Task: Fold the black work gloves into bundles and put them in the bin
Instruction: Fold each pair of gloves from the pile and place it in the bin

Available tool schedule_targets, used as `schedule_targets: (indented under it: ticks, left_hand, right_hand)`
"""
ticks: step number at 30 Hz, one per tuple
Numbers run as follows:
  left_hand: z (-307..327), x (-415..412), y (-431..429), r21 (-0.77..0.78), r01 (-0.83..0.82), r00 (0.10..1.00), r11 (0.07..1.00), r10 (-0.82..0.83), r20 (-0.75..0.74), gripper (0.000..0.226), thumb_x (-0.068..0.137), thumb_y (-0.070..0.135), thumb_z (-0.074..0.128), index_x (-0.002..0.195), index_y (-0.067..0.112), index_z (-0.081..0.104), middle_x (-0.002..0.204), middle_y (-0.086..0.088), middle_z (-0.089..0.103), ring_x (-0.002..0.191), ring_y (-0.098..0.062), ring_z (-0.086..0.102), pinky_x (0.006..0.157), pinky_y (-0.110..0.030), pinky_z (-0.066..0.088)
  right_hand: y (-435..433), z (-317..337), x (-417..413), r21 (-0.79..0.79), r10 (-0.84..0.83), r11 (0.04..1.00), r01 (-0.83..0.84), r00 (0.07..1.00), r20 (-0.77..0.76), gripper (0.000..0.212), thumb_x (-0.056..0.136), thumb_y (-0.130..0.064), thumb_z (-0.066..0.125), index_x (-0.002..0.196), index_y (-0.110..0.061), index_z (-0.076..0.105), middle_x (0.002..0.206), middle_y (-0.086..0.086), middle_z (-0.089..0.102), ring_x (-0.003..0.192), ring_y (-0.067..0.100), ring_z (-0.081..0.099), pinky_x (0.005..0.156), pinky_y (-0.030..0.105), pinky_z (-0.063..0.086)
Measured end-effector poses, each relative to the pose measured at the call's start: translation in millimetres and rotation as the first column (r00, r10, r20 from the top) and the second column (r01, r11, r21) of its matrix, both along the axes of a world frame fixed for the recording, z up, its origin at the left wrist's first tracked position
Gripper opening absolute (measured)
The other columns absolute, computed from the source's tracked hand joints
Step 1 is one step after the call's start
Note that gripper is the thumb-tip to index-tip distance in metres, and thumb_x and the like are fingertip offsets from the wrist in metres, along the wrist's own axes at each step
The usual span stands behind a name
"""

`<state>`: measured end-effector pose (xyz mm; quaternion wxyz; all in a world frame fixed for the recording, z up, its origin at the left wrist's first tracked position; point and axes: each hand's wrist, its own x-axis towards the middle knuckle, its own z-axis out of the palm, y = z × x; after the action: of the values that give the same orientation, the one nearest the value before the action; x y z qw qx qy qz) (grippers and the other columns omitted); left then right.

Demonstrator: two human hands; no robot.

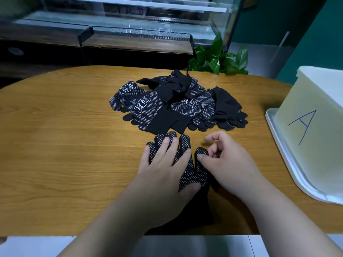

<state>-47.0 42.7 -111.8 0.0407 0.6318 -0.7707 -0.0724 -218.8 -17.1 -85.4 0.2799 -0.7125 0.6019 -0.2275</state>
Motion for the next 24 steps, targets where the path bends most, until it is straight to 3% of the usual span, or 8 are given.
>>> schedule_targets:
  ticks: [4, 8, 10, 12, 16, 18, 20, 24]
  left_hand:
    - [-3.7, 1.3, -0.5, 0.033, 0.019, 1.0, 0.999, -0.019, 0.012, 0.084, 0.08, 0.078, 0.004, 0.154, 0.041, -0.011, 0.163, 0.004, -0.025, 0.146, -0.014, -0.031, 0.12, -0.051, -0.015]
    - [-2.0, 0.0, 2.2, -0.002, 0.01, 1.0, 1.0, -0.01, -0.017, 0.078, 0.084, 0.069, -0.008, 0.155, 0.038, -0.008, 0.164, 0.001, -0.022, 0.147, -0.017, -0.03, 0.12, -0.05, -0.015]
    - [-5.3, 0.0, 1.0, -0.032, -0.019, 0.999, 0.999, 0.018, -0.04, 0.076, 0.087, 0.063, -0.007, 0.157, 0.036, 0.003, 0.166, -0.002, -0.009, 0.151, -0.02, -0.019, 0.121, -0.052, -0.007]
    - [-6.7, -0.7, 0.9, -0.049, -0.041, 0.999, 0.998, 0.039, -0.025, 0.073, 0.092, 0.063, 0.008, 0.155, 0.03, 0.026, 0.165, -0.009, 0.016, 0.153, -0.027, 0.005, 0.12, -0.058, 0.011]
    - [-13.5, -4.4, 0.3, -0.069, -0.087, 0.995, 0.994, 0.084, -0.047, 0.075, 0.087, 0.063, 0.017, 0.152, 0.028, 0.033, 0.165, -0.01, 0.016, 0.153, -0.028, 0.006, 0.12, -0.059, 0.013]
    - [-11.1, -6.2, 0.6, -0.056, -0.149, 0.987, 0.987, 0.144, -0.071, 0.078, 0.086, 0.06, 0.027, 0.151, 0.018, 0.038, 0.16, -0.013, 0.03, 0.15, -0.03, 0.021, 0.115, -0.061, 0.026]
    - [-8.2, -5.9, 0.3, -0.04, -0.208, 0.974, 0.977, 0.204, -0.097, 0.091, 0.081, 0.066, 0.026, 0.154, 0.011, 0.031, 0.162, -0.012, 0.026, 0.151, -0.028, 0.018, 0.117, -0.058, 0.024]
    - [-0.8, 11.6, 1.2, 0.056, -0.202, 0.974, 0.978, 0.207, -0.091, 0.119, 0.058, 0.085, 0.011, 0.155, 0.023, -0.016, 0.164, 0.002, -0.022, 0.148, -0.015, -0.027, 0.123, -0.046, -0.008]
  right_hand:
    - [4.8, 4.3, -5.5, 0.017, 0.059, 0.998, -0.058, 0.996, -0.062, 0.033, 0.084, -0.027, 0.073, 0.108, -0.039, 0.054, 0.077, -0.012, 0.062, 0.069, 0.0, 0.055, 0.058, 0.017, 0.037]
    - [9.8, 6.8, -4.1, -0.037, 0.038, 0.999, -0.035, 0.993, 0.112, 0.024, 0.085, -0.016, 0.072, 0.096, -0.035, 0.061, 0.081, -0.012, 0.062, 0.065, 0.005, 0.056, 0.059, 0.016, 0.043]
    - [13.7, 7.9, -0.1, -0.067, 0.031, 0.998, -0.017, 0.976, 0.216, 0.024, 0.085, -0.013, 0.072, 0.094, -0.033, 0.062, 0.082, -0.01, 0.061, 0.065, 0.008, 0.056, 0.063, 0.02, 0.046]
    - [17.2, 7.9, 5.5, -0.105, 0.038, 0.994, -0.011, 0.965, 0.26, 0.025, 0.085, -0.013, 0.073, 0.095, -0.034, 0.061, 0.084, -0.01, 0.06, 0.068, 0.009, 0.056, 0.065, 0.02, 0.047]
    - [25.9, 5.0, 15.6, -0.182, 0.145, 0.976, -0.119, 0.979, 0.14, 0.026, 0.085, -0.019, 0.073, 0.097, -0.039, 0.061, 0.085, -0.015, 0.06, 0.075, 0.008, 0.058, 0.067, 0.018, 0.046]
    - [29.7, 3.5, 16.3, -0.214, 0.205, 0.957, -0.193, 0.978, 0.037, 0.029, 0.083, -0.02, 0.073, 0.099, -0.041, 0.061, 0.084, -0.017, 0.058, 0.084, 0.005, 0.056, 0.071, 0.014, 0.044]
    - [31.9, 3.0, 15.1, -0.236, 0.273, 0.927, -0.291, 0.956, -0.108, 0.032, 0.083, -0.021, 0.072, 0.104, -0.043, 0.062, 0.085, -0.023, 0.055, 0.092, -0.001, 0.051, 0.073, 0.009, 0.04]
    - [32.1, 0.6, 12.1, -0.252, 0.353, 0.879, -0.405, 0.908, -0.227, 0.035, 0.081, -0.019, 0.068, 0.109, -0.04, 0.063, 0.089, -0.027, 0.056, 0.091, -0.005, 0.044, 0.077, 0.007, 0.034]
